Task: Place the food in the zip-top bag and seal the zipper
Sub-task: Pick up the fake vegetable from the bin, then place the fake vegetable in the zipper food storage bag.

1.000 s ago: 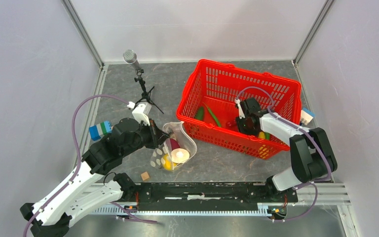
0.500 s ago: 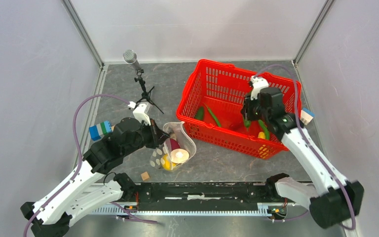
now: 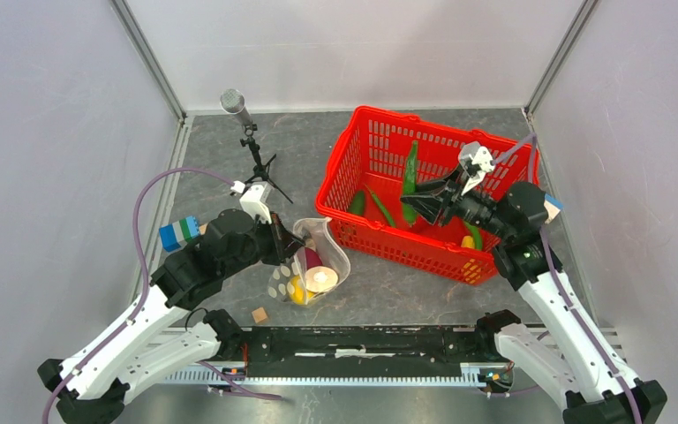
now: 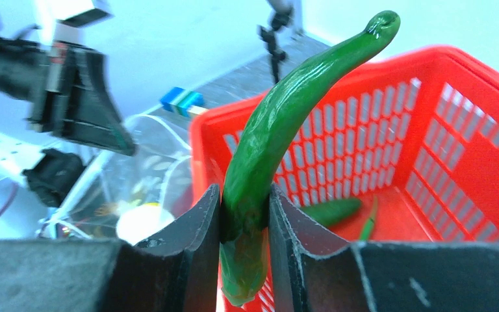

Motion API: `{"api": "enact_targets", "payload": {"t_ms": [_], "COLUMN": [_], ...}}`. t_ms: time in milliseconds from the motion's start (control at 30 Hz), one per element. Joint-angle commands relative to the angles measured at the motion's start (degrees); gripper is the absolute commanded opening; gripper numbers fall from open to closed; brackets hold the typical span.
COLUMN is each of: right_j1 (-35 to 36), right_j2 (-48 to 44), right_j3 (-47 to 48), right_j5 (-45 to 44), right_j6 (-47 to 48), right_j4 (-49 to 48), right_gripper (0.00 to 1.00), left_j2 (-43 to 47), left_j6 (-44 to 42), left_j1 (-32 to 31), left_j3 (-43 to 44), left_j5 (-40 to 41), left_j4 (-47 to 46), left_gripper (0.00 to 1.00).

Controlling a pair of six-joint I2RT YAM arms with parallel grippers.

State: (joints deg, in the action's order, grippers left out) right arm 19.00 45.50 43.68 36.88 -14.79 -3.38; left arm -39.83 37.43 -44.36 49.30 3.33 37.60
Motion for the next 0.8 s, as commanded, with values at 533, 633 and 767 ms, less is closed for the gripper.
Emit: {"api": "enact_targets", "payload": {"t_ms": [533,633,767], "right_j1": [33.02,36.19,38.36], "right_j2": [8.17,11.93,13.2], "right_j3": [3.2,5.19,4.27], "right_j5": [-3.58,-8.98,-10.83], "right_j6": [-2.66,-3.04,-7.69], "right_j4": [-9.2,0.04,3.28], "right_gripper": [0.19,0.17,0.16], "left_j2": [-0.11,0.07,0.5], "left_j6": [-0.2,-0.42,-0.43], "left_j1": [0.08,0.07,0.06], "left_j3": [0.25,0.53,0.06], "left_j5": [-0.75,-0.18,0.32], "left_j4": [-2.8,-2.08,-2.42], "left_gripper": [0.09,0.09,0.09]}}
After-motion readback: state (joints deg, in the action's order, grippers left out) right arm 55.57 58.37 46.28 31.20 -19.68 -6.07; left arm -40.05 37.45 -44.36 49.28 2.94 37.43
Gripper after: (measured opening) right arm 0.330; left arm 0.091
